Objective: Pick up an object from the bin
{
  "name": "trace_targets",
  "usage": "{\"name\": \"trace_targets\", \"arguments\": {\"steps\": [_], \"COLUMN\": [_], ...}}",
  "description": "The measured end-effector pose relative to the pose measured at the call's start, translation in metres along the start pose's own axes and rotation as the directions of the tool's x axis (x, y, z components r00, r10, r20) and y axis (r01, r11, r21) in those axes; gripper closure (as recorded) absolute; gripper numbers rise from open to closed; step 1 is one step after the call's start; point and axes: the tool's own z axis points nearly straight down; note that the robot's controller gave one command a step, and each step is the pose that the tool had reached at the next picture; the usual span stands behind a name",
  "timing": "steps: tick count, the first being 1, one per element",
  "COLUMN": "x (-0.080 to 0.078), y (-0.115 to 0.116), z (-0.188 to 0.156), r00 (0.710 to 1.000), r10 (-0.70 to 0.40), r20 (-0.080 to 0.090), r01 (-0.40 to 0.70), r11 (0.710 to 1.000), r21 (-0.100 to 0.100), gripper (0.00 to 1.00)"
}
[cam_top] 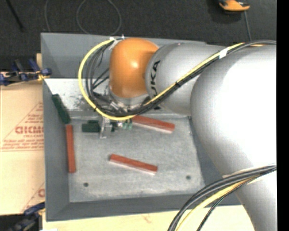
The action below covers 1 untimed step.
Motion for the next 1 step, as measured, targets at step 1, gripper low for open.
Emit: {"name": "trace_targets", "arguments": {"steps": [1], "x": [-0.0039], "y": [0.0003], "z": [-0.0773], "r00": [1.0], "r10": [0.002], "r20": [0.002], "r01": [-0.002], "r11": [1.0], "r21": [0.0], "gripper": [1.0]}}
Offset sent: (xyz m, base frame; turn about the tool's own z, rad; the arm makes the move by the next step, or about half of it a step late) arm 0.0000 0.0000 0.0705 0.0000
